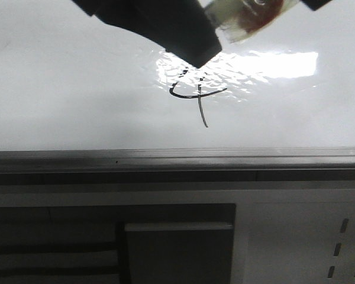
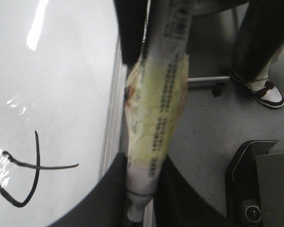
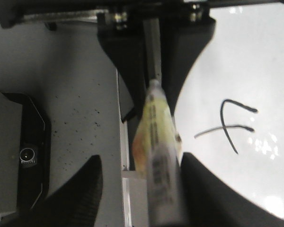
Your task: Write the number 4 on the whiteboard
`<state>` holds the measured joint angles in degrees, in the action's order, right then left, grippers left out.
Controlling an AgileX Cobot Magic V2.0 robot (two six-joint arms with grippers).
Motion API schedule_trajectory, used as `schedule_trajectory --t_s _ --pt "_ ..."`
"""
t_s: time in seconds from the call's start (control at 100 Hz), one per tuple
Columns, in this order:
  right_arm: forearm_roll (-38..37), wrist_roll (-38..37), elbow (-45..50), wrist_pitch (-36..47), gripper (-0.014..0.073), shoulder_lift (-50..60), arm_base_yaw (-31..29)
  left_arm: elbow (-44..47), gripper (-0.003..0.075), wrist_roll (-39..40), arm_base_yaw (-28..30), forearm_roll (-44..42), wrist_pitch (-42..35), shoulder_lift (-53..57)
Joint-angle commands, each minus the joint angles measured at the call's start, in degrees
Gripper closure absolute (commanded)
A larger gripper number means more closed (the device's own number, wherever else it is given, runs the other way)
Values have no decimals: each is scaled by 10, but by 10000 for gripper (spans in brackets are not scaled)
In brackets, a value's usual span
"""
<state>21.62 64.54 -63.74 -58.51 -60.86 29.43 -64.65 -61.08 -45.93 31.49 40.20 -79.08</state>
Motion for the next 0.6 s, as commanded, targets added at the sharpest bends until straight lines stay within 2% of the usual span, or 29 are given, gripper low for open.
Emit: schedule_trajectory --t_s 0.0,0.17,0.28,0.37,0.48,0.59 --pt "-39 -56 -26 15 231 42 -16 -17 741 26 15 4 -20 26" --pt "-77 -156 -27 21 231 104 -53 -17 741 146 71 -55 -5 63" --pt "-77 -176 -27 16 231 132 -70 -5 741 240 113 -95 25 99" --pt "-77 -176 -26 7 231 140 -73 31 741 280 151 -99 32 139" --pt "-77 -176 -26 -6 231 141 -73 98 741 311 198 -100 9 196" --pt "-77 -176 -24 -7 231 141 -73 169 741 352 254 -100 -58 246"
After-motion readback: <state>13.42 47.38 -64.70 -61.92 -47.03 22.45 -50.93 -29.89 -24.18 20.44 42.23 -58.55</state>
